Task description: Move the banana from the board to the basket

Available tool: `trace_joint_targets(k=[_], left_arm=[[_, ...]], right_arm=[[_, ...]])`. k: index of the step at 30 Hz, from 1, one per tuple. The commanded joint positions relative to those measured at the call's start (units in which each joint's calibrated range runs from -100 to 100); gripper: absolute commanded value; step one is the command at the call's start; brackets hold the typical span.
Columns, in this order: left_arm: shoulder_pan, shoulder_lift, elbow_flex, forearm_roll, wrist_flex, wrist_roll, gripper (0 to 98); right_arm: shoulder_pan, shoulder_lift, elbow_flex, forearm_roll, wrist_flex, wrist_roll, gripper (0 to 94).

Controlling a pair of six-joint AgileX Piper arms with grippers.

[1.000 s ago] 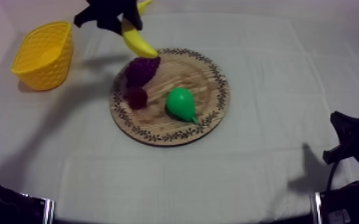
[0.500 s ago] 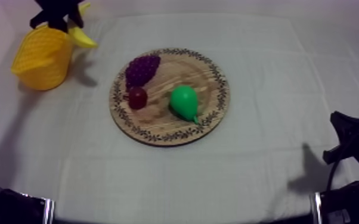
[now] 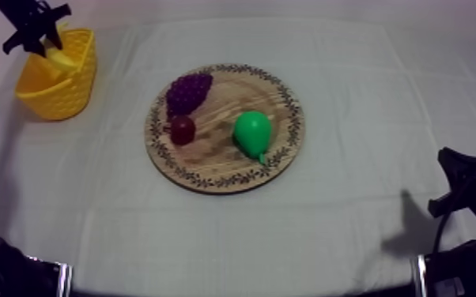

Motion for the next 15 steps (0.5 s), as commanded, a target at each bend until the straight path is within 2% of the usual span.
trace_joint_targets(k=[1, 9, 15], left_arm=[[-0.9, 0.9, -0.3, -0.22, -0.2, -0.3, 20.3], [-3.2, 4.2, -1.1, -0.58, -1.9, -1.6, 22.9], [-4.0, 5.6, 0.3, 0.30, -4.5, -3.1, 39.5]], right_arm=[[0.0, 0.0, 0.0, 0.0, 0.0, 0.0, 0.4], [0.0, 0.0, 0.0, 0.0, 0.0, 0.0, 0.4], [0.0, 0.0, 0.0, 0.0, 0.0, 0.0, 0.4]])
